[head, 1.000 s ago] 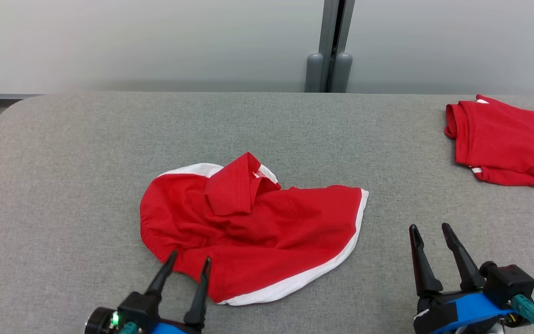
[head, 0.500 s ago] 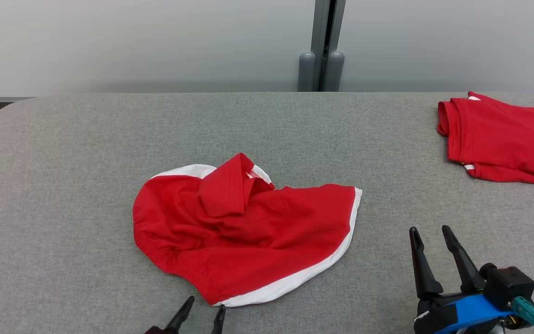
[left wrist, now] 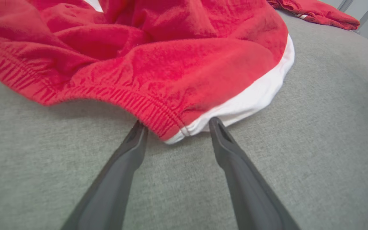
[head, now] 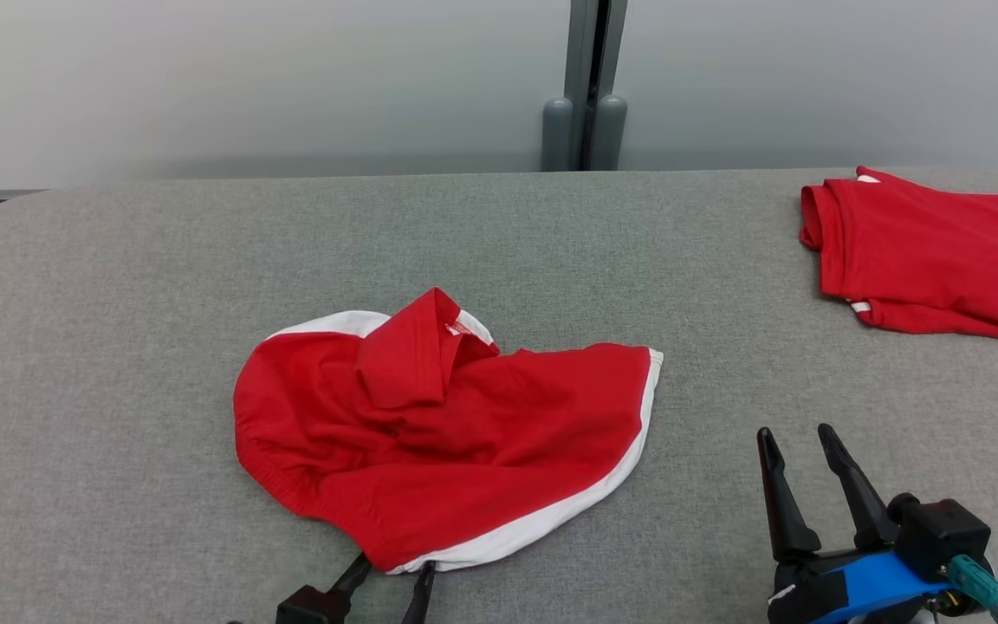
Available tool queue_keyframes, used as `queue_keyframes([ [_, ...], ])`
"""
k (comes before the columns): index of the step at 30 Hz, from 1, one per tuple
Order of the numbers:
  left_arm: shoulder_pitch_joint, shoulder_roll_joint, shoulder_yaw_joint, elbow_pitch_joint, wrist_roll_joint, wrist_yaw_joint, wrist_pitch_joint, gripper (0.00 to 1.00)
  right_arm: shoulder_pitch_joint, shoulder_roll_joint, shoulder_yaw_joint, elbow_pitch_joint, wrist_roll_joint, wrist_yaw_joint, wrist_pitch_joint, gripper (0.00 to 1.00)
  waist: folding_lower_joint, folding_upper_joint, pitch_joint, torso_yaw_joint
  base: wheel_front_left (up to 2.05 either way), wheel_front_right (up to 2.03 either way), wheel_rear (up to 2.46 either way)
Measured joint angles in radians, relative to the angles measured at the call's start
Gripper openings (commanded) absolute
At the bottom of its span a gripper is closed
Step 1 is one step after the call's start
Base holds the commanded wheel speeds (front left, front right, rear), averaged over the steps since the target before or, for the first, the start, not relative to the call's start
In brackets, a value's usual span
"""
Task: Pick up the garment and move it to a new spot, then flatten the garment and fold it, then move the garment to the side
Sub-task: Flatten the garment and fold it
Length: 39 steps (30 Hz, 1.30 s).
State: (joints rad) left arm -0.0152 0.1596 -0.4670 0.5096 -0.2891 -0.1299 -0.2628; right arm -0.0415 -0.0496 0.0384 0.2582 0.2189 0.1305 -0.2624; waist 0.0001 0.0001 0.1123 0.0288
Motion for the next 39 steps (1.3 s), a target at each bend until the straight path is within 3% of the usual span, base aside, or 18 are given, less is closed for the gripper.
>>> queue_keyframes([
  [6, -0.055, -0.007, -0.034, 0.029, -0.013, 0.0, 0.0, 1.0, 0.0, 0.0, 0.003, 0.002, -0.005, 0.0, 0.0, 1.0, 0.0, 0.0, 0.003, -0.017, 0.0, 0.0, 0.0],
  [7, -0.063, -0.009, -0.04, 0.036, -0.02, 0.0, 0.0, 0.88, 0.0, 0.0, 0.003, 0.002, -0.006, 0.0, 0.0, 1.0, 0.0, 0.0, 0.003, -0.019, 0.0, 0.0, 0.0],
  [8, -0.071, -0.011, -0.046, 0.041, -0.023, 0.0, 0.0, 0.49, 0.0, 0.0, 0.002, 0.002, -0.006, 0.0, 0.0, 1.0, 0.0, 0.0, 0.003, -0.02, 0.0, 0.0, 0.0],
  [9, -0.076, -0.012, -0.052, 0.043, -0.029, 0.0, 0.0, 0.21, 0.0, 0.0, 0.002, 0.003, -0.006, 0.0, 0.0, 1.0, 0.0, 0.0, 0.002, -0.022, 0.0, 0.0, 0.0],
  [10, -0.08, -0.013, -0.053, 0.041, -0.034, 0.0, 0.0, 0.0, 0.0, 0.0, 0.002, 0.004, -0.006, 0.0, 0.0, 1.0, 0.0, 0.0, 0.001, -0.023, 0.0, 0.0, 0.0],
  [16, -0.084, 0.006, -0.003, 0.023, -0.059, 0.0, 0.0, 0.0, 0.009, 0.0, -0.018, 0.001, -0.006, 0.0, 0.0, 1.0, 0.0, 0.0, -0.001, -0.008, 0.0, 0.0, 0.0],
  [21, -0.084, 0.062, 0.069, 0.001, -0.056, 0.0, 0.0, 0.0, 0.013, 0.0, -0.018, 0.006, -0.005, 0.0, 0.0, 1.0, -0.0001, 0.0, -0.004, 0.028, 0.0, 0.0, 0.0],
  [29, -0.067, 0.121, 0.087, -0.003, -0.07, 0.0, 0.0, 0.0, 0.013, 0.0, -0.015, 0.022, 0.003, 0.0, 0.0, 1.0, 0.0, 0.0, -0.006, 0.055, 0.0, 0.0, 0.0],
  [30, -0.065, 0.123, 0.084, 0.003, -0.072, 0.0, 0.0, 0.3, 0.013, 0.0, -0.014, 0.024, 0.003, 0.0, 0.0, 1.0, -0.0001, 0.0, -0.006, 0.057, 0.0, 0.0, 0.0],
  [31, -0.064, 0.123, 0.087, 0.002, -0.075, 0.0, 0.0, 0.98, 0.013, 0.0, -0.014, 0.026, 0.004, 0.0, 0.0, 1.0, -0.0001, 0.0, -0.007, 0.058, 0.0, 0.0, 0.0],
  [34, -0.058, 0.116, 0.104, -0.017, -0.08, 0.0, 0.0, 1.0, 0.013, 0.0, -0.013, 0.029, 0.006, 0.0, 0.0, 1.0, -0.0001, 0.0, -0.008, 0.06, 0.0, 0.0, 0.0],
  [39, -0.011, 0.092, 0.217, -0.077, -0.057, 0.008, 0.0, 1.0, 0.013, 0.0, -0.029, 0.034, 0.007, 0.0, 0.0, 1.0, -0.0001, 0.0, -0.013, 0.065, 0.0, 0.0, 0.0],
])
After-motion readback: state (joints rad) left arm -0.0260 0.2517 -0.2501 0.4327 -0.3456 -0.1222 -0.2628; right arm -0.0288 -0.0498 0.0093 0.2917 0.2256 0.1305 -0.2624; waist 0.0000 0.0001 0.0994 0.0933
